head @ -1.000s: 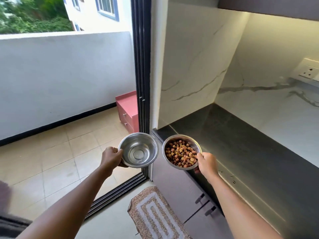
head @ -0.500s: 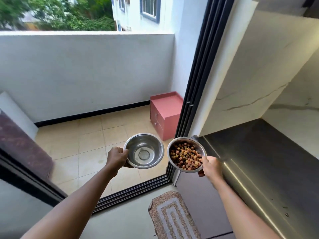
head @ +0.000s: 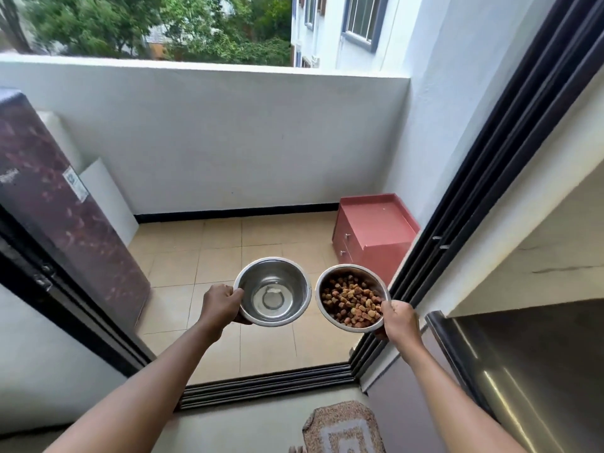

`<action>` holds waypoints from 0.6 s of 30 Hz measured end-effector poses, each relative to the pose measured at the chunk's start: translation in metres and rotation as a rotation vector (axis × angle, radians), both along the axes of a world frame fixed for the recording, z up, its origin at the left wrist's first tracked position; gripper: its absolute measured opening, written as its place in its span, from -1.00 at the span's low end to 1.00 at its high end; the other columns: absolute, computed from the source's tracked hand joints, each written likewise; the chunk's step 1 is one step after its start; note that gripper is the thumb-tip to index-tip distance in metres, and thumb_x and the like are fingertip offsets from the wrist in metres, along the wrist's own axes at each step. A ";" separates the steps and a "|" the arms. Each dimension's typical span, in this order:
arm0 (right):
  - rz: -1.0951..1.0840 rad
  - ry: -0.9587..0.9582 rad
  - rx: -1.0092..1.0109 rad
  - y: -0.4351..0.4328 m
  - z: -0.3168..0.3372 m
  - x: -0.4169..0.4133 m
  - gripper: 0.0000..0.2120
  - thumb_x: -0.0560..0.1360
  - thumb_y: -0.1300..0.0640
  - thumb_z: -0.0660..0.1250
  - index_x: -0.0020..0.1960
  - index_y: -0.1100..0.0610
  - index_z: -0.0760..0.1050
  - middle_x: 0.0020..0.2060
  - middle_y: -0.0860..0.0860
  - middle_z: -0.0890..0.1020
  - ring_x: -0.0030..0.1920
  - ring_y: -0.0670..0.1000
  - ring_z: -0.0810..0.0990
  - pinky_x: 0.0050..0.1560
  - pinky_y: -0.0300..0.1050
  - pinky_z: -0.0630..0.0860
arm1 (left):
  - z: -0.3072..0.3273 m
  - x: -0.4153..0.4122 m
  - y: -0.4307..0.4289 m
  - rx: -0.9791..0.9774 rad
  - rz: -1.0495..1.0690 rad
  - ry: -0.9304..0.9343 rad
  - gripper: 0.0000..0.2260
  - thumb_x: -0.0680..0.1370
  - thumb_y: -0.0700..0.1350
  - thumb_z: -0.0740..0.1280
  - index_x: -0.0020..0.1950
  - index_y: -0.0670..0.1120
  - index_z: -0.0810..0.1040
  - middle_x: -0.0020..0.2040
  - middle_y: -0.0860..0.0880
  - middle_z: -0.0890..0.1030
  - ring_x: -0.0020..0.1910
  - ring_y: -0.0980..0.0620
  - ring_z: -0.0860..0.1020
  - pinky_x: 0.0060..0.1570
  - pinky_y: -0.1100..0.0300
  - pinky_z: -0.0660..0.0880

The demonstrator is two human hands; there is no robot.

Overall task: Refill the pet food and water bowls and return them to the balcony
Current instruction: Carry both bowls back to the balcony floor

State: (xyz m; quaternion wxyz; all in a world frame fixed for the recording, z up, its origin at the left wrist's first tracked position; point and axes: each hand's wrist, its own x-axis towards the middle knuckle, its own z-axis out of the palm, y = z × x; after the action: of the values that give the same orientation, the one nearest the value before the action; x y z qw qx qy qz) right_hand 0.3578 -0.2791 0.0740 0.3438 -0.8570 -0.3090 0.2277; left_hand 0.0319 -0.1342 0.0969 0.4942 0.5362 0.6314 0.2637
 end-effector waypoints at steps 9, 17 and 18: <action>0.140 0.033 0.055 0.126 -0.038 0.037 -0.49 0.48 -0.15 0.13 -0.35 0.26 0.49 -0.38 0.28 0.64 -0.37 0.30 0.69 -0.37 0.33 0.64 | -0.009 -0.004 0.083 0.012 0.131 -0.027 -0.75 0.53 -0.30 0.28 -0.22 -0.50 0.50 -0.34 -0.22 0.51 -0.46 -0.26 0.68 -0.33 -0.27 0.65; 0.146 0.035 0.007 0.213 -0.011 0.004 -0.60 0.56 0.01 0.20 -0.32 0.26 0.47 -0.36 0.25 0.63 -0.45 0.20 0.70 -0.49 0.08 0.63 | -0.022 -0.022 0.171 0.012 0.148 -0.014 -0.73 0.53 -0.31 0.27 -0.35 -0.38 0.47 -0.39 -0.17 0.46 -0.46 -0.28 0.67 -0.35 -0.28 0.64; 0.135 0.053 0.003 0.222 -0.011 0.000 -0.62 0.61 0.11 0.21 -0.29 0.31 0.49 -0.34 0.26 0.63 -0.49 0.17 0.70 -0.56 -0.02 0.60 | -0.024 -0.024 0.182 0.005 0.144 -0.025 -0.74 0.53 -0.32 0.27 -0.32 -0.44 0.47 -0.38 -0.18 0.47 -0.46 -0.28 0.67 -0.35 -0.29 0.64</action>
State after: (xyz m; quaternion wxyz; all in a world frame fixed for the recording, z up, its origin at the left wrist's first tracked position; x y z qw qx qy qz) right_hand 0.3580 -0.0571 0.0630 0.3371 -0.8274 -0.3572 0.2722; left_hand 0.0084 0.0474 0.0724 0.4805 0.4872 0.6615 0.3068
